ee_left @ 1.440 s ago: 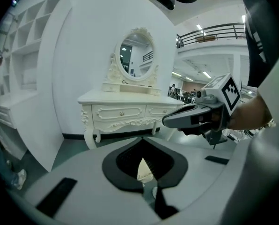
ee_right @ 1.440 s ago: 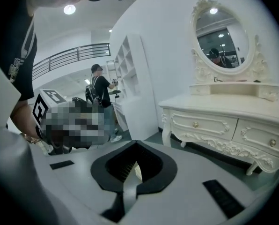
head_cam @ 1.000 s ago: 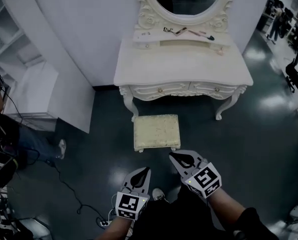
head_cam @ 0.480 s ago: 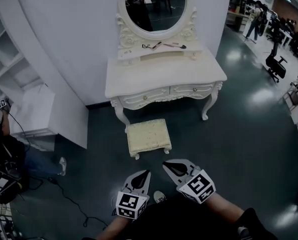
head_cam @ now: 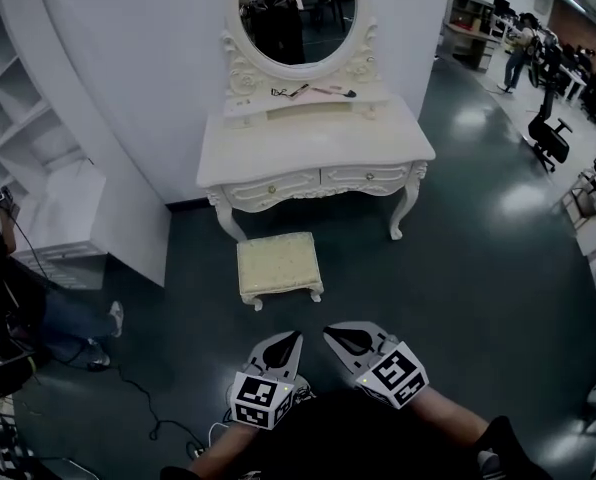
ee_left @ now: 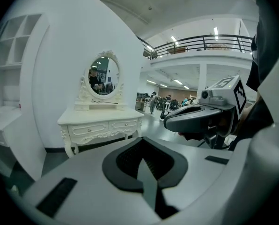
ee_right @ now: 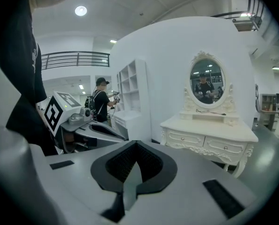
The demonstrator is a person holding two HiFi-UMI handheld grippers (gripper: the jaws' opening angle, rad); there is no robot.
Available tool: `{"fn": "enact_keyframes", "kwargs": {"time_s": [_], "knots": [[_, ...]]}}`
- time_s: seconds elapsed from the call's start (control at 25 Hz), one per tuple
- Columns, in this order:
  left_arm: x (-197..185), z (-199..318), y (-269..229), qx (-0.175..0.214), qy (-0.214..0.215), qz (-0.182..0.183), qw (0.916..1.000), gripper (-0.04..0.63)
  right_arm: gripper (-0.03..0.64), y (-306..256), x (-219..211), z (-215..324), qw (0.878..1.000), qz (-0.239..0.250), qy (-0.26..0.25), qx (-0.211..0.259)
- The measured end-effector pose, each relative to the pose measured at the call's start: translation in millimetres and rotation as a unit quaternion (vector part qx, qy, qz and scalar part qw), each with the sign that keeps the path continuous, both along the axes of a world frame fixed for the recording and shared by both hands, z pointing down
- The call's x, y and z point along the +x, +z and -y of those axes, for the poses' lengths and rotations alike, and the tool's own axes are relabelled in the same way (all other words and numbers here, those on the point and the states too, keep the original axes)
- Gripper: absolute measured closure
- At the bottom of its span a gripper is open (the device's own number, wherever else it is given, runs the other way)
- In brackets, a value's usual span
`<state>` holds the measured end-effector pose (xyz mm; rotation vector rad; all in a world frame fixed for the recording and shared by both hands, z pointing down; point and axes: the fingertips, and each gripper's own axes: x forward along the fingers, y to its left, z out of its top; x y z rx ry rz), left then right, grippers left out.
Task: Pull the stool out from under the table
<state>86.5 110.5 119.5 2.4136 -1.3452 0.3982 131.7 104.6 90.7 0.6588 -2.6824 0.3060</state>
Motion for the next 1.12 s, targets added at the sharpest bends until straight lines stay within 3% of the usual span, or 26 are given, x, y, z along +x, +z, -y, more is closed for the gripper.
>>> {"fn": "enact_keyframes", "kwargs": {"time_s": [0.52, 0.72, 1.12], "knots": [[100, -45, -1, -0.008, -0.019, 0.023, 0.9995, 0.588, 0.589, 10, 90, -44, 0.999, 0.017, -0.041, -0.029], [131, -61, 7, -0.007, -0.009, 0.040, 0.9991, 0.588, 0.589, 16, 112, -60, 0.997, 0.018, -0.057, -0.038], [153, -79, 11, -0.003, -0.030, 0.040, 0.9987, 0.588, 0.589, 24, 131, -83, 0.995, 0.014, -0.091, -0.037]]}}
